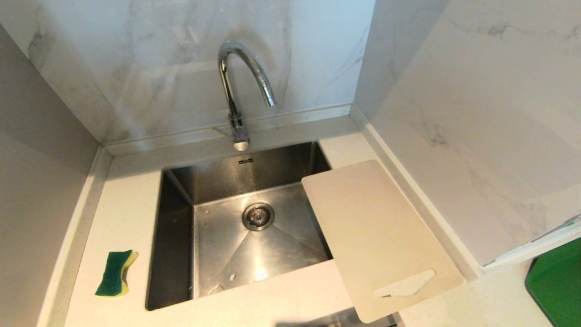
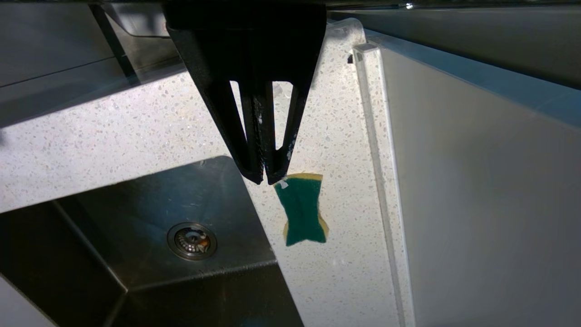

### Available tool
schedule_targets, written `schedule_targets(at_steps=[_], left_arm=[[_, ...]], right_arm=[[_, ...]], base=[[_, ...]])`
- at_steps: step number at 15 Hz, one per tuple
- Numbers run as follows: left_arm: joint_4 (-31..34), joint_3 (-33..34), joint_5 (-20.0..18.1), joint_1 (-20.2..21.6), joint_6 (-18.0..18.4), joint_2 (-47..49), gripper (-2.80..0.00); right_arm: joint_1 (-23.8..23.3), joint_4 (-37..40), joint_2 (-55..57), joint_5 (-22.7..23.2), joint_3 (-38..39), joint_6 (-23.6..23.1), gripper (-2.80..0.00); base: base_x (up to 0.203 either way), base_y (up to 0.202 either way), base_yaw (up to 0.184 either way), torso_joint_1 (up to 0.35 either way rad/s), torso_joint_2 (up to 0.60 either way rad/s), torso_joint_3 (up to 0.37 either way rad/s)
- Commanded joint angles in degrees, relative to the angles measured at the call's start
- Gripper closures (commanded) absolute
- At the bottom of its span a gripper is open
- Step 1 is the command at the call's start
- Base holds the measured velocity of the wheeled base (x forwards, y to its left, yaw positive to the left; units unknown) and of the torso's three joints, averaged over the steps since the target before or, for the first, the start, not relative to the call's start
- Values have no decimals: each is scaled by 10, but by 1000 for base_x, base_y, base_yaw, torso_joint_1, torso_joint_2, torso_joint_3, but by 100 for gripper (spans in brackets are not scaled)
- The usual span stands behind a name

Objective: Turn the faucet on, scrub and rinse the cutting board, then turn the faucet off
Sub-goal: Turn on the tap

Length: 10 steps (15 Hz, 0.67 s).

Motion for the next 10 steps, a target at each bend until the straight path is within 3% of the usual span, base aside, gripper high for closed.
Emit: schedule_targets(at_steps=[1, 5, 10], left_arm=[[-1, 2, -1, 0, 3, 0, 0], [0, -3, 0, 1, 32, 0, 0], [53, -117, -11, -1, 73, 60, 0]], right_arm=[[1, 0, 0, 0, 0, -1, 0], [1, -1, 0, 1, 0, -8, 0], [1, -1, 0, 1, 1, -8, 0]], base=[[0, 0, 0, 0, 0, 0], [0, 0, 0, 0, 0, 0], [0, 0, 0, 0, 0, 0]])
